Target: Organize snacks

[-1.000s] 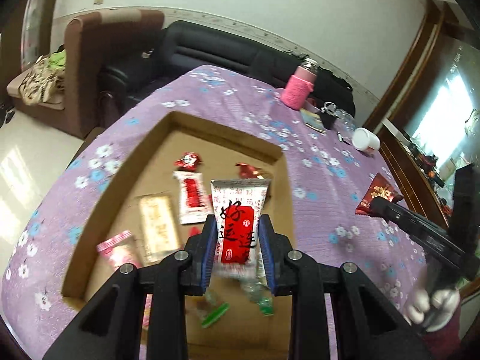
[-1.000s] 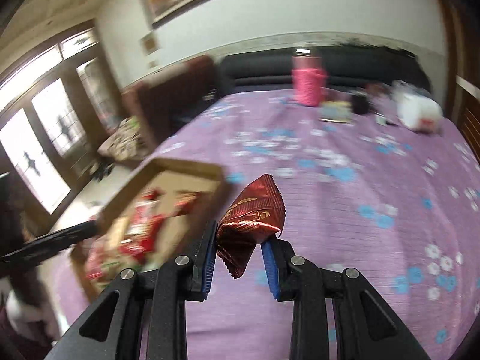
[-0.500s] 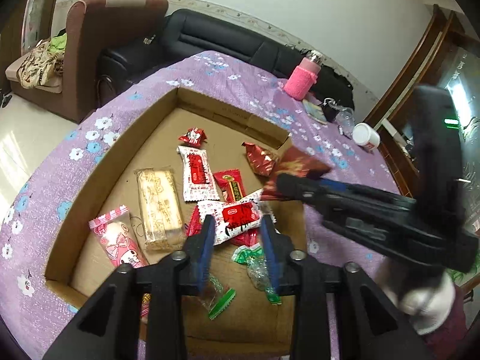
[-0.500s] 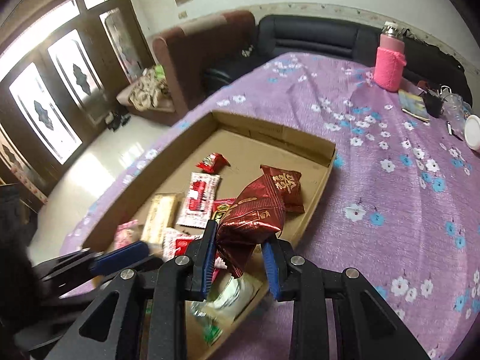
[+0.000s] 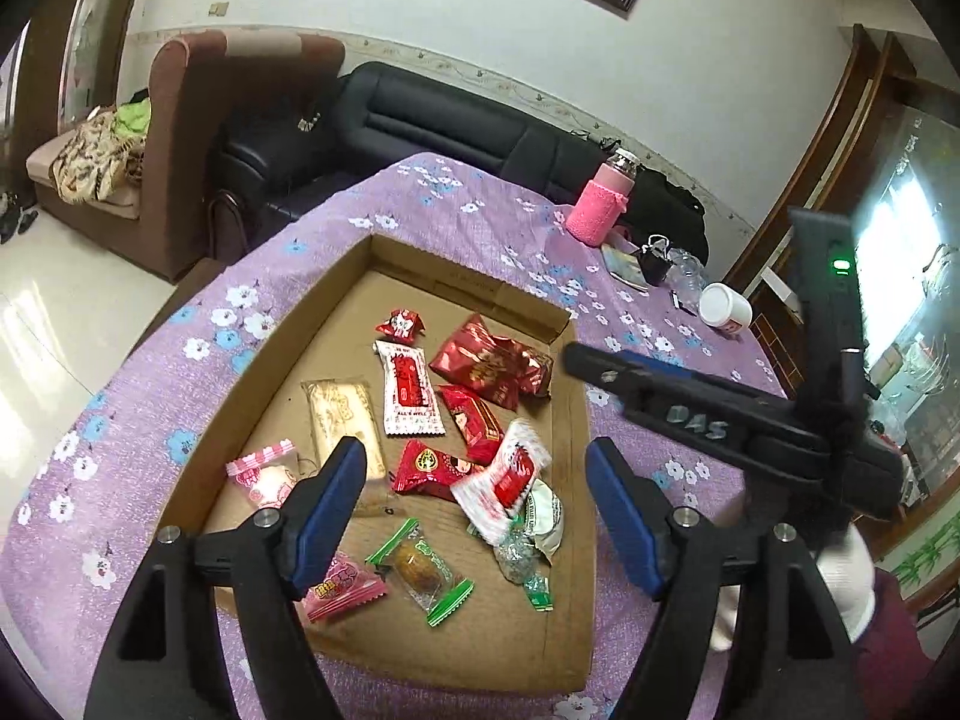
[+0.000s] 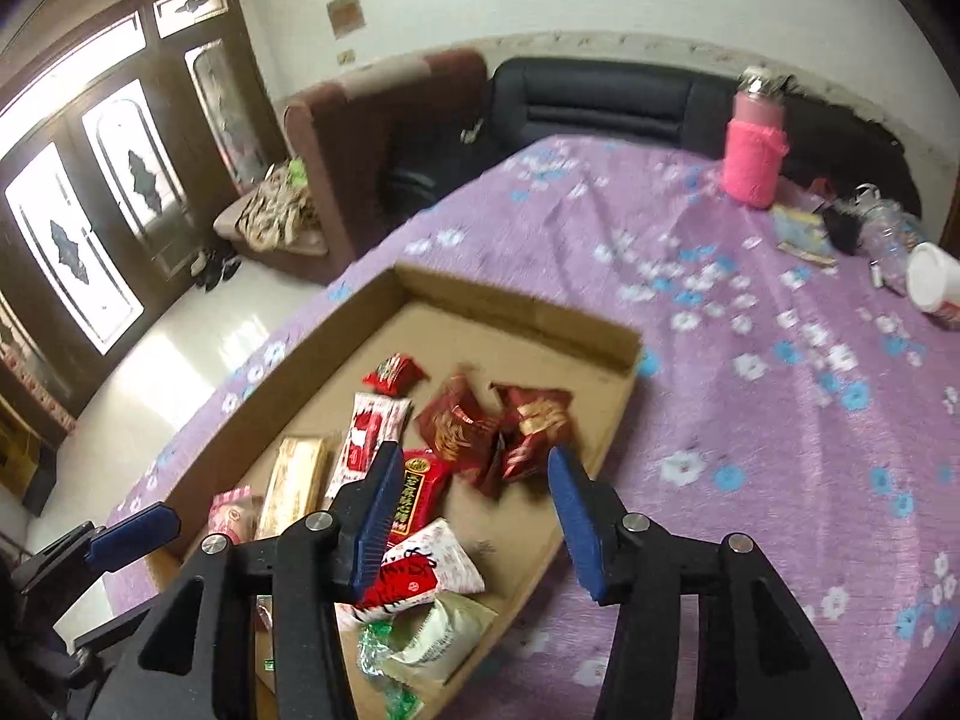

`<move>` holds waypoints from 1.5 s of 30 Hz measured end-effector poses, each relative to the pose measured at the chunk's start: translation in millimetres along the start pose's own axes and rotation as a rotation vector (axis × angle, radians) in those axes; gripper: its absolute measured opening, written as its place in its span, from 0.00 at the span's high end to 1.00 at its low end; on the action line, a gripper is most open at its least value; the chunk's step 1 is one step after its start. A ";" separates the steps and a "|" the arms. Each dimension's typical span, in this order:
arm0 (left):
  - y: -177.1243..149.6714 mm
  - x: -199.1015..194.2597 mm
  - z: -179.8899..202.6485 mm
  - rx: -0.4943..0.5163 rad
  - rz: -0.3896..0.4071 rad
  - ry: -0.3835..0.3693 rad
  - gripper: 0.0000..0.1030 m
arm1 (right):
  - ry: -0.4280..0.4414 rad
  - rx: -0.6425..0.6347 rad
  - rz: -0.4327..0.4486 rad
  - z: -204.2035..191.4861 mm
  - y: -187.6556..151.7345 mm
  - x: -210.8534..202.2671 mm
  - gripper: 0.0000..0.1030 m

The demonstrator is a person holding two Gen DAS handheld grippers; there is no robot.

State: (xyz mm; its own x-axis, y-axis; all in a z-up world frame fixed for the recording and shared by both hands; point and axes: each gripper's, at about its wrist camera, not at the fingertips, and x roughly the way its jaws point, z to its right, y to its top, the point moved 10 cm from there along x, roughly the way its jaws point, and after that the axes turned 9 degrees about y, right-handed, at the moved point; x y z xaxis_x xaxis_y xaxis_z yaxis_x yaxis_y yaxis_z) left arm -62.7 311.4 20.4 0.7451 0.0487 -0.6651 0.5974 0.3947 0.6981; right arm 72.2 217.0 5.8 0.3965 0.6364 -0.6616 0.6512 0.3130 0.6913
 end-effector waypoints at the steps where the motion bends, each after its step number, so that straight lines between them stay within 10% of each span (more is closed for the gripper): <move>1: 0.5 -2.4 1.5 0.005 0.009 0.004 0.27 | -0.006 0.011 0.021 1.7 -0.1 -9.4 0.48; 15: 23.3 -48.1 19.1 0.123 0.273 0.303 0.00 | -0.093 0.171 0.178 25.0 -51.6 -79.6 0.39; 45: -9.7 -13.2 23.1 0.110 0.083 0.317 0.00 | -0.115 0.160 0.113 11.3 -94.6 -72.8 0.35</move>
State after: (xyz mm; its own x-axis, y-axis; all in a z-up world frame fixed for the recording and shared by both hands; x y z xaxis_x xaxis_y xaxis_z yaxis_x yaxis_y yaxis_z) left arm -71.4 285.8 28.5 0.6735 0.3658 -0.6423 0.5798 0.2774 0.7660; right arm -11.0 133.1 -14.7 0.5381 0.5736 -0.6176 0.6891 0.1226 0.7142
